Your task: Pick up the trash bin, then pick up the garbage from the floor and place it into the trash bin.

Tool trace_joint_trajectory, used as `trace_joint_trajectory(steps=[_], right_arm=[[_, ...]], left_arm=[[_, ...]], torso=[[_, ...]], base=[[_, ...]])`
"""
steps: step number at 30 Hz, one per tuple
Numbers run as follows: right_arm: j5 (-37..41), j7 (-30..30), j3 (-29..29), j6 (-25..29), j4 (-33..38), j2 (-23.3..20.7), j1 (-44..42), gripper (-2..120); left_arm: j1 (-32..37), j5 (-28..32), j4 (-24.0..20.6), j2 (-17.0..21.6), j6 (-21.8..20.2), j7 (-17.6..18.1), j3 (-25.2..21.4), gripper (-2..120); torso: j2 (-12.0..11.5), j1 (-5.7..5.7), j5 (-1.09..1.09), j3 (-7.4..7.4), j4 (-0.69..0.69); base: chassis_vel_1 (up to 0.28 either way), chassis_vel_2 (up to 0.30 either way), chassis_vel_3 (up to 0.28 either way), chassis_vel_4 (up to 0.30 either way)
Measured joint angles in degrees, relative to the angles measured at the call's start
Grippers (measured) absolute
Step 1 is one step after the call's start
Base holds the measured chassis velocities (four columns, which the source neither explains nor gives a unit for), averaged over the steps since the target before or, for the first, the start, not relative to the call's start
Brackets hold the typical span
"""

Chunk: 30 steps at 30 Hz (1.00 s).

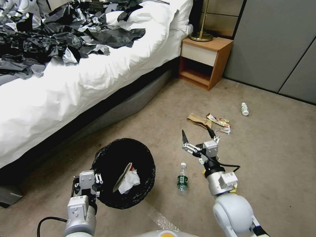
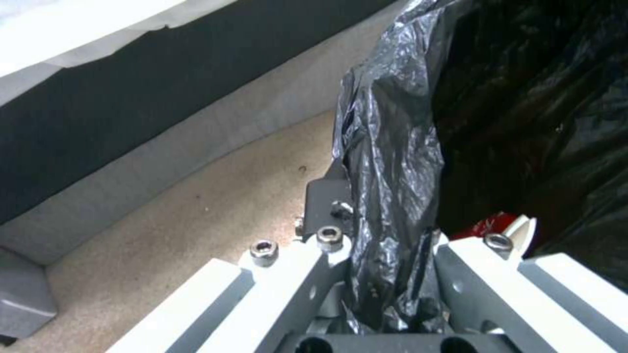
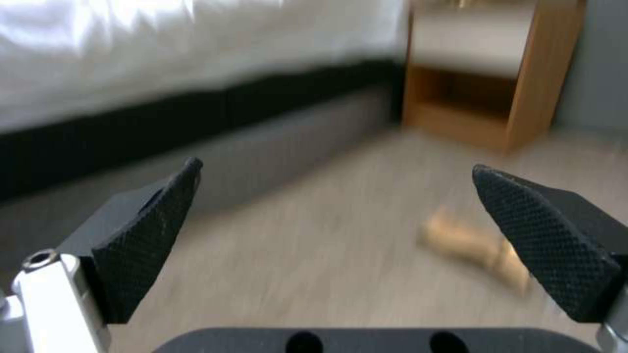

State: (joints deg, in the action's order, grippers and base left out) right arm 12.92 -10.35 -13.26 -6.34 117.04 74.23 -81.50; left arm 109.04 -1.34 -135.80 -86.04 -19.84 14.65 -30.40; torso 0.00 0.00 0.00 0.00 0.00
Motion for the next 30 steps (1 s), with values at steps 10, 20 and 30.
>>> trace_joint_trajectory(steps=[10,20,30], right_arm=[[12.7,-3.3,5.9,-18.5,-8.7,-2.6,8.4,100],[13.3,-2.7,8.9,-20.9,-22.0,-0.8,13.9,100],[8.5,-0.3,8.0,-18.4,-32.4,1.2,14.1,100]], left_arm=[[0.4,-0.7,-0.1,-0.1,0.3,-0.1,0.2,1],[0.3,-0.8,0.0,-0.2,0.3,-0.1,0.1,1],[-0.1,-0.8,0.5,-0.4,0.1,-0.1,0.2,1]], torso=[[0.0,0.00,0.00,0.00,0.00],[0.0,0.00,0.00,0.00,0.00],[0.0,0.00,0.00,0.00,-0.01]], base=[[0.000,0.000,0.000,0.000],[0.000,0.000,0.000,0.000],[0.000,0.000,0.000,0.000]])
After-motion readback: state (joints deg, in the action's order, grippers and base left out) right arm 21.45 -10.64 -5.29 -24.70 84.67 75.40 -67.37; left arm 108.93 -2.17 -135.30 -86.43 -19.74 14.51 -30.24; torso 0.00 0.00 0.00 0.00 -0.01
